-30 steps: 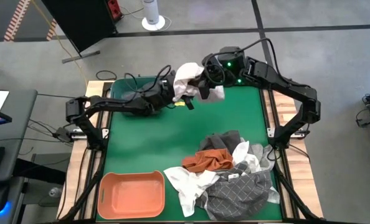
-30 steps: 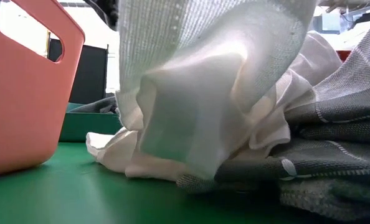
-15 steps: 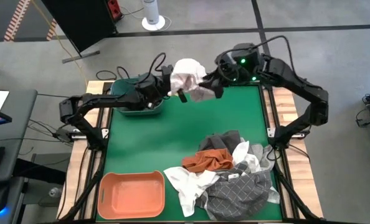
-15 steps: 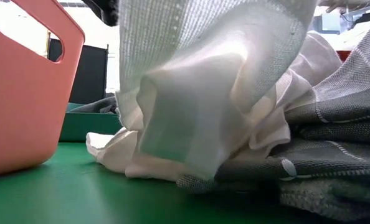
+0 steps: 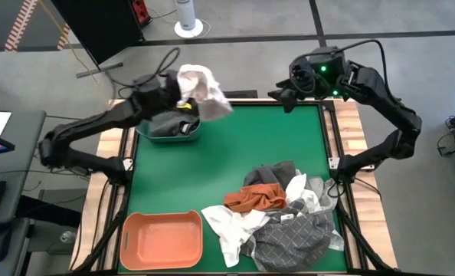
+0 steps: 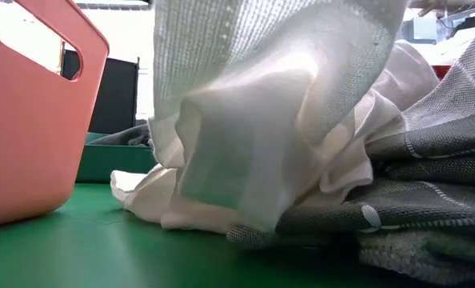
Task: Sort microfiber towel by color & place in baskets
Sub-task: Put the white and orange microfiber towel into the orange bin
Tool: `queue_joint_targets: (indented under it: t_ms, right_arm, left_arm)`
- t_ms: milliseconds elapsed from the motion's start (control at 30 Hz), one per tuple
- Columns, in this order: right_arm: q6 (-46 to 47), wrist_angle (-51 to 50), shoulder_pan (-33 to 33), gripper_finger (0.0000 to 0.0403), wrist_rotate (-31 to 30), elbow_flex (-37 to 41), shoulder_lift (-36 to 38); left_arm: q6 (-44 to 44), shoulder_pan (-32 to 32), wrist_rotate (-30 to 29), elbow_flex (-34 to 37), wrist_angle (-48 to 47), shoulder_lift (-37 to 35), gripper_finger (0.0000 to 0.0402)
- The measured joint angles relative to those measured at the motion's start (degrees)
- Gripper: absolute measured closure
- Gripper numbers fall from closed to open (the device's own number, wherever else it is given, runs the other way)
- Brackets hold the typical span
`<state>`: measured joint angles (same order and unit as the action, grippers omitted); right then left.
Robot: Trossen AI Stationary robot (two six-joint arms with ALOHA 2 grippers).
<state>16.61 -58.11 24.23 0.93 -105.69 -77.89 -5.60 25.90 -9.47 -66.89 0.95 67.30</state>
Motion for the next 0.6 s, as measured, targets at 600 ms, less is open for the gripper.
queue_joint_targets:
  t_ms: [600]
  right_arm:
    - [-1.64,2.88,-1.04,0.0107,0.19,0.02,-3.95]
  left_arm:
    - [-8.57,11.85,-8.62,0.09,-47.14,1.82,0.0401]
